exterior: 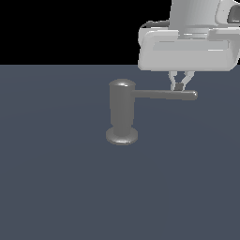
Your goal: Turn on the faucet by rotating a designated handle.
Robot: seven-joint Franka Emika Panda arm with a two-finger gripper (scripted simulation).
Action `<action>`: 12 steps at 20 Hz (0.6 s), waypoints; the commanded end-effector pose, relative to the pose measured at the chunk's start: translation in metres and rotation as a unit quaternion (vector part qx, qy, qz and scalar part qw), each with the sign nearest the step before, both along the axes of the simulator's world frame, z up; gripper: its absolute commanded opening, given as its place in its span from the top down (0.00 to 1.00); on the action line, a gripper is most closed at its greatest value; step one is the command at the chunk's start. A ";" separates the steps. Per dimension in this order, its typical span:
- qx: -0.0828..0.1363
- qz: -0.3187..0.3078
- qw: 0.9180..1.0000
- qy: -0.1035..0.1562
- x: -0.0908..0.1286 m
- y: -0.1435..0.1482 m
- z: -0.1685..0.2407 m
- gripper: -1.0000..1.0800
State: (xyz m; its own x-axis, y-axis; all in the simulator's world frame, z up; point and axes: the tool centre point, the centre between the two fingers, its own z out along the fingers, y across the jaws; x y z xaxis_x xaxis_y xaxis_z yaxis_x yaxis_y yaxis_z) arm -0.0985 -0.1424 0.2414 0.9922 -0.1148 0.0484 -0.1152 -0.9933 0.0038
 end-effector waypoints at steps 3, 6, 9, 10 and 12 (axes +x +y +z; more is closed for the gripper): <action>0.002 0.002 1.000 0.013 0.008 -0.009 -0.013 1.00; 0.002 0.001 1.000 0.014 0.015 -0.016 -0.014 1.00; 0.003 0.000 1.000 0.016 0.021 -0.024 -0.015 1.00; 0.003 0.000 1.000 0.016 0.023 -0.027 -0.015 1.00; 0.003 -0.001 1.000 0.017 0.028 -0.032 -0.016 1.00</action>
State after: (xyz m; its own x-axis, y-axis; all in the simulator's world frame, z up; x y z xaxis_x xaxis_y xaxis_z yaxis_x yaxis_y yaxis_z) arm -0.0659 -0.1644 0.2415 0.9936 -0.1023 0.0468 -0.1026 -0.9947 0.0034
